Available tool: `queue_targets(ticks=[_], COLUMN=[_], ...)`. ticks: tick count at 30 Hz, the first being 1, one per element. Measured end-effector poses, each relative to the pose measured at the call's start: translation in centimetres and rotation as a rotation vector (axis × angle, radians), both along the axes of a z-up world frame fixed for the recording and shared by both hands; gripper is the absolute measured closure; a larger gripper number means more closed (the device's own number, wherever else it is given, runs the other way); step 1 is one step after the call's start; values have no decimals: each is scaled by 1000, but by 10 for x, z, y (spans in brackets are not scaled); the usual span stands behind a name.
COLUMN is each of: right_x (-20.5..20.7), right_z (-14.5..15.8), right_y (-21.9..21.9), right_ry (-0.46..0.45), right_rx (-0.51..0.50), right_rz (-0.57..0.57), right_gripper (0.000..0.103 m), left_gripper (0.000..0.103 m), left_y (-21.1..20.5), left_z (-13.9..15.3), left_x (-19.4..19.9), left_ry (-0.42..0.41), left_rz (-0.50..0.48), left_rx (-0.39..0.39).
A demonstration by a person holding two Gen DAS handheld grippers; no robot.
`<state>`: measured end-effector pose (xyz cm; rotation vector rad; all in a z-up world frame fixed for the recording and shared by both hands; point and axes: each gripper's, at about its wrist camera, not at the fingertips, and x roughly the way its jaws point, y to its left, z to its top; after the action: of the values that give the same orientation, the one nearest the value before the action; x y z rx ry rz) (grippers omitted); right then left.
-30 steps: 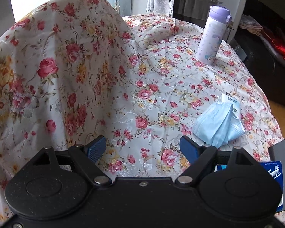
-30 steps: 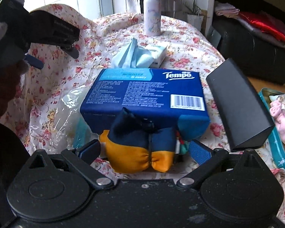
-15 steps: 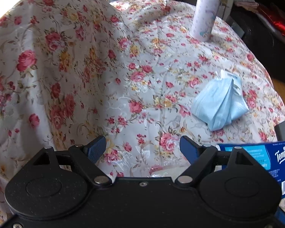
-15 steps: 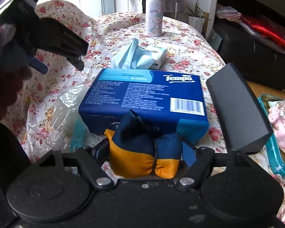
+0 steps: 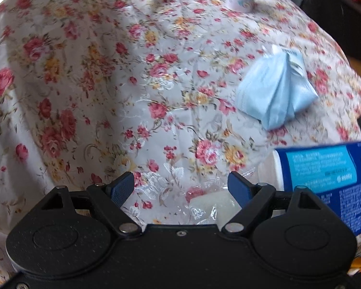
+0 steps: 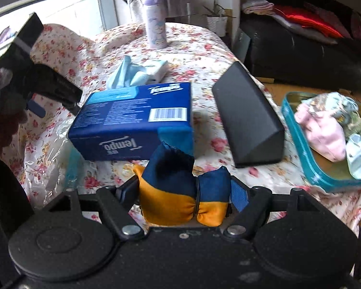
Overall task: Organize soft objects
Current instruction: 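Grasp the clear plastic packet with the left tool while the right tool holds the cushion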
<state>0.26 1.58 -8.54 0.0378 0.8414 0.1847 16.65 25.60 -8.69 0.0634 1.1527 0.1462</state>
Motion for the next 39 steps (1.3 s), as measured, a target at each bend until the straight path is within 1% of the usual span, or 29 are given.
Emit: queue_targets(ticks=[3,5,7,9,11,12,15,18,19,22,24,29,32,35,37,39], right_x=[-4,-5,-5,-6,-6,-6,-6,-7,-7,-5,-3,0,0,-2,-3,-5], right_z=[2,4,5,6,6,6,5,5,4,1,-1,-3,-3,-2,-1,1], right_y=[-10,-15,-20,-26,-29,-31,-35,-38,-40,-45,-48,-55,-53,-52,-52,-54], right_ry=[-14,-22,-26,-30,-37,-39,-44,-56,-59,-54,-45,-42,-44,-48,-53,-61], right_rx=[15,29,40,49,58,62,73,74,74,81,87,98,100,100,100,99], right_rz=[-17,-27,-36,-43,-47,-50,-56,-61,-63,-78,-90,-105,-106,-102,-99,-100], right_gripper=[27,27,26,27,26,26,26,26,26,26,26,26,26,26,26,26], left_gripper=[22,22,22,22,21,21,21,21,21,21,21,21,21,22,24,38], left_y=[-4,-5,-4,-2,-5,-8,-25,-41,-47,-61,-64,-62,-62,-65,-69,-72], left_z=[10,22,33,42,46,47,39,26,23,21,14,-2,-8,-17,-22,-22], left_x=[-6,-14,-19,-25,-33,-37,-50,-61,-63,-65,-59,-50,-45,-41,-39,-42], left_ry=[-39,-82,-95,-75,-39,-14,38,104,124,146,179,283,313,344,362,354], left_rz=[-1,-9,-11,-4,-23,-33,-87,-149,-166,-200,-200,-184,-173,-153,-142,-140], left_rx=[27,24,11,-54,-135,-144,-123,-127,-115,-57,-29,-46,-66,-44,-14,14])
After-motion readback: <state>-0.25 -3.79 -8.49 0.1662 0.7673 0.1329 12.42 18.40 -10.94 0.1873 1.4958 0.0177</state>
